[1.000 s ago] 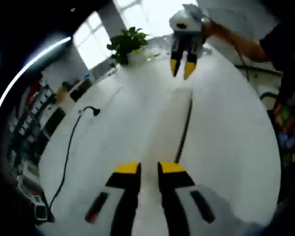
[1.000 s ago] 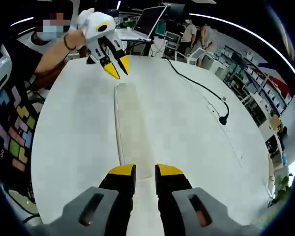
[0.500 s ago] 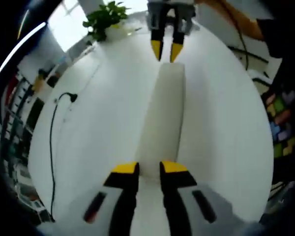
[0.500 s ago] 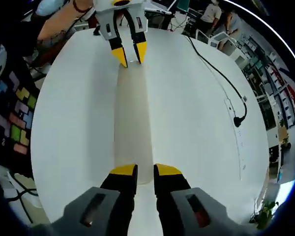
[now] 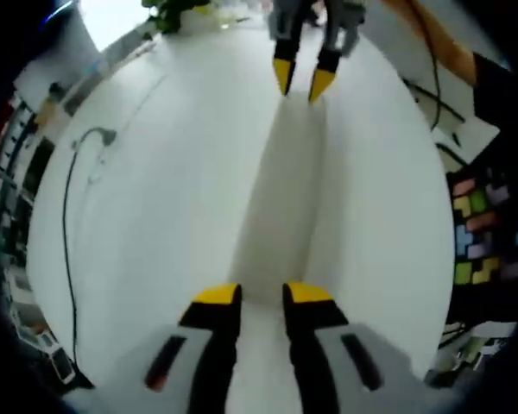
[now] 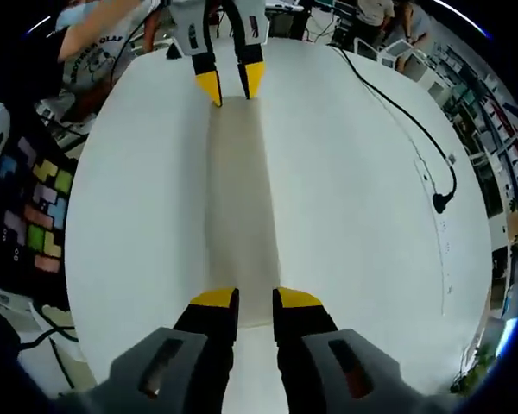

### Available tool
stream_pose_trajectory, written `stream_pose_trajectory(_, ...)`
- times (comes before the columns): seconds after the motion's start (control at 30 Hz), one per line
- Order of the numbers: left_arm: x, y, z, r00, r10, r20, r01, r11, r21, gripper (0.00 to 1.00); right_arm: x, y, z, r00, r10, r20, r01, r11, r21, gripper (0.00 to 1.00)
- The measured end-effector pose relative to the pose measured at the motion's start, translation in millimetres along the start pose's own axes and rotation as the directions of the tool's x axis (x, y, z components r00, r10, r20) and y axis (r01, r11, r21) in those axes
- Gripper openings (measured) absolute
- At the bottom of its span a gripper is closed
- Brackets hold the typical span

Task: Arrange the utensils inside the cutlery case until each visible utensil rests in its matching compartment.

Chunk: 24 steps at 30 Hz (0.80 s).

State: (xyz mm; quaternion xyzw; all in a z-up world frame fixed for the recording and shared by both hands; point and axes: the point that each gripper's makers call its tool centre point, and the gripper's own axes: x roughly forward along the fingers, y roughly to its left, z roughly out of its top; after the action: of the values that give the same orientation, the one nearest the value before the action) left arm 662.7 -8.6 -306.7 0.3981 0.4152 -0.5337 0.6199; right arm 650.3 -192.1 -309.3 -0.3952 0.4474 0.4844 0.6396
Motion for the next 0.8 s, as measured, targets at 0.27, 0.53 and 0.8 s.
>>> stream_pose_trajectory(0.27,1,0.5,-0.3,0.999,-0.019,-0.037,0.018,1.000,-0.005,0.21,2,4,-1.1,0.999,0.027,-0.020,-0.027,1.000,-0.001,0.09)
stream_pose_trajectory(0.53,4,0.7,0.1,0.988,-0.031,-0.153,0.033,0.999,0.009,0.22,2,7,-1.4,0.997,0.070,-0.041,-0.071,0.997,-0.023,0.06)
stream_pose_trajectory(0.8,2,3.8,-7.0,0.979,-0.098,-0.180,0.099,0.995,-0.003,0.22,4,9,0.7,0.996,0.093,-0.011,-0.093,0.995,0.019,0.06)
